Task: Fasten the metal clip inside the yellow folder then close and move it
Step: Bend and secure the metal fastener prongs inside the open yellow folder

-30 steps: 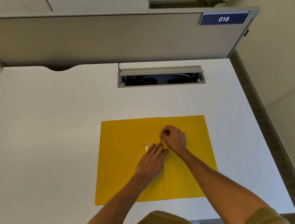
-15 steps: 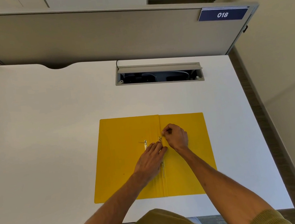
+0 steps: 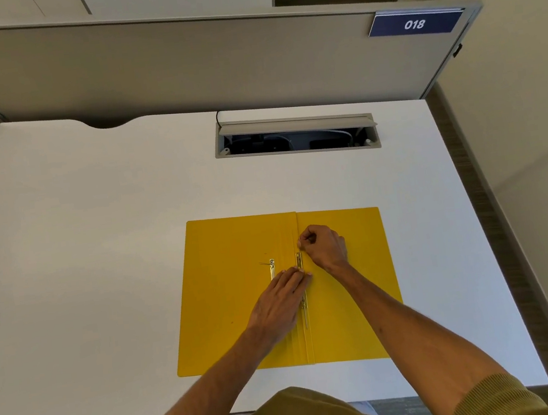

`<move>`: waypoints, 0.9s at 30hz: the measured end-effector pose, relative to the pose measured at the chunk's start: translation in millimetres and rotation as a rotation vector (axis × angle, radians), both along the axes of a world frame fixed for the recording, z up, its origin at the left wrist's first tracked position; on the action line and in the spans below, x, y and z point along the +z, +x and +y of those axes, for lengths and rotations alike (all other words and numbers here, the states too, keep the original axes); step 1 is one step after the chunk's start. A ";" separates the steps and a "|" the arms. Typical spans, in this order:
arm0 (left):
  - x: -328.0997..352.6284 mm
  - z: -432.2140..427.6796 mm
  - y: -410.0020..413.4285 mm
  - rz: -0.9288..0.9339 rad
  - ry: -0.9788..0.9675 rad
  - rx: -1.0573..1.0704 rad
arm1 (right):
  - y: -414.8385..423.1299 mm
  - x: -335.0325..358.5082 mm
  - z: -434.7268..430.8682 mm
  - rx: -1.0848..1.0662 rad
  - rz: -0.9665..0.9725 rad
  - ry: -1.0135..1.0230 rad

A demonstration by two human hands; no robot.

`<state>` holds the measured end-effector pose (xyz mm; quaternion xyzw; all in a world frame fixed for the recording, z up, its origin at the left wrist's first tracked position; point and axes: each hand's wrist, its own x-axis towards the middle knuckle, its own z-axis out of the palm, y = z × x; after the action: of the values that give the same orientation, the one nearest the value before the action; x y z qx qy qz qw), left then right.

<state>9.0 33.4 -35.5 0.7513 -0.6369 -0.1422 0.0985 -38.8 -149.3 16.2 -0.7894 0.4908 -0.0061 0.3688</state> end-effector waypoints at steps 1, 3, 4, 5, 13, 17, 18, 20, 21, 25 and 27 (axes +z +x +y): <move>0.3 0.0 0.4 0.006 0.000 0.001 | 1.8 0.1 -0.4 0.012 -0.006 0.003; 0.9 -0.3 0.8 0.014 0.005 0.003 | 5.3 0.2 -0.5 0.041 -0.012 0.006; 1.4 -0.6 1.0 0.019 0.010 0.003 | 7.0 0.3 -0.6 0.059 -0.011 0.007; 1.7 -0.8 1.4 0.021 0.015 0.002 | 8.6 0.2 -0.7 0.076 -0.007 0.008; -0.1 -0.7 2.5 0.062 0.016 0.005 | 9.6 2.6 -1.1 0.074 0.007 -0.005; -2.5 6.5 1.7 0.073 0.045 0.008 | 3.5 3.9 1.0 -0.015 -0.048 0.000; -3.4 9.2 0.8 0.076 0.055 0.011 | 0.6 4.4 1.2 -0.044 -0.077 -0.012; -4.9 14.8 -1.0 0.075 0.061 0.027 | -7.4 4.7 3.3 -0.106 -0.154 -0.043; -5.1 16.7 -1.5 0.077 0.062 0.030 | -12.5 4.6 5.1 -0.127 -0.186 -0.062; -4.1 25.8 4.9 0.120 0.052 0.011 | -30.9 -1.6 23.4 -0.103 -0.245 -0.138; -1.7 32.8 14.7 0.134 0.050 0.006 | -32.5 -3.9 38.9 -0.028 -0.269 -0.156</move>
<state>23.7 66.2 -37.2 0.7443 -0.6229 -0.2075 0.1224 -71.3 -110.4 12.3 -0.8006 0.4460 -0.1551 0.3689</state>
